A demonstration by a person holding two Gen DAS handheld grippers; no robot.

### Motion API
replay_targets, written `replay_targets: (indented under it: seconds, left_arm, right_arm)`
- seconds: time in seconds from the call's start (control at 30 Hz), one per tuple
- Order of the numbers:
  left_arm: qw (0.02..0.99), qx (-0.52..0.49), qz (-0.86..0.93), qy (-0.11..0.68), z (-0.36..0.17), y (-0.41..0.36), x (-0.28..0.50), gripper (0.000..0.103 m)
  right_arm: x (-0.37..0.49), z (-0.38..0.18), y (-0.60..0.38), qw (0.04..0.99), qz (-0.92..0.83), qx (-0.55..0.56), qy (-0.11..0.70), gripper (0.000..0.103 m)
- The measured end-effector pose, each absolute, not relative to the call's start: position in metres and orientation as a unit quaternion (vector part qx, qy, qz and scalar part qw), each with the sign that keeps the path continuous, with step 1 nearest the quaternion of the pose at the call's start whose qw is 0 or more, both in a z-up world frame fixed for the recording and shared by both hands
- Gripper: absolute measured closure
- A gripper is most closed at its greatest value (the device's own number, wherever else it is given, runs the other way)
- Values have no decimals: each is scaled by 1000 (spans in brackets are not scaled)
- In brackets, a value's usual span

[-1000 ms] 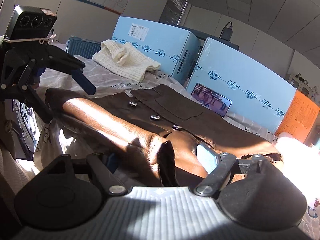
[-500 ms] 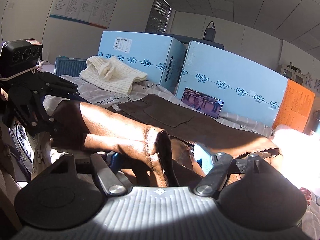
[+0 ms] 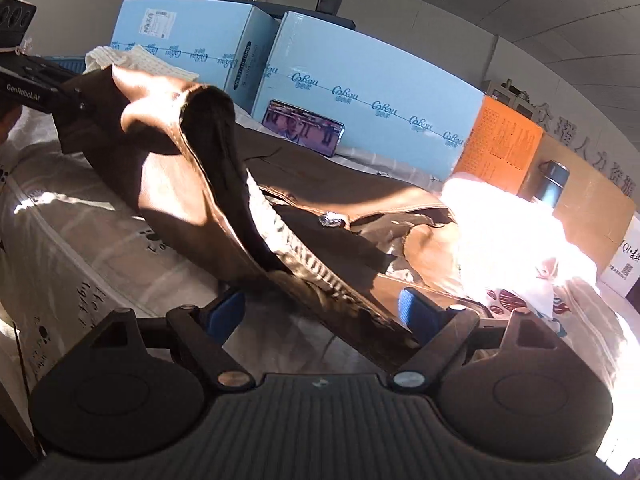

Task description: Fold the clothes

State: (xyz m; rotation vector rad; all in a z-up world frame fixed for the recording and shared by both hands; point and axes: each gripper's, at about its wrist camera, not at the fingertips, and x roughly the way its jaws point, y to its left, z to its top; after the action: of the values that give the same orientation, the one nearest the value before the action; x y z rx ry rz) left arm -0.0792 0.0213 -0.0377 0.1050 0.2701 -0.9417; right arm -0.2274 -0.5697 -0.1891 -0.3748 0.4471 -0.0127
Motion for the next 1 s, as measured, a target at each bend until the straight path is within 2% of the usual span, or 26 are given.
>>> replay_targets:
  seconds: [0.07, 0.13, 0.2, 0.27, 0.47, 0.57, 0.73, 1.0]
  left_arm:
    - [883, 50, -451, 124, -34, 21, -79, 72]
    - [885, 52, -446, 122, -33, 19, -78, 74]
    - [889, 50, -439, 118, -31, 18, -76, 76]
    - [896, 50, -429, 106, -25, 17, -72, 78]
    - [921, 65, -380, 53, 1, 8, -36, 81]
    - [918, 37, -387, 74, 8, 6, 13, 81]
    - [902, -16, -395, 172, -3, -2, 105, 81]
    - [885, -86, -384, 250, -35, -7, 187, 81]
  right_arm:
    - [-223, -191, -585, 953, -29, -191, 232, 21]
    - [-218, -191, -599, 951, -35, -188, 242, 40]
    - [-215, -188, -610, 950, -37, -188, 245, 80]
    - [-214, -177, -618, 957, -29, -181, 226, 91]
    - [-182, -134, -635, 975, 11, -164, 150, 99]
    - [-147, -120, -643, 977, 30, -161, 135, 99]
    - [-74, -115, -662, 976, 74, -124, 160, 99]
    - [11, -147, -689, 961, 95, -87, 246, 98]
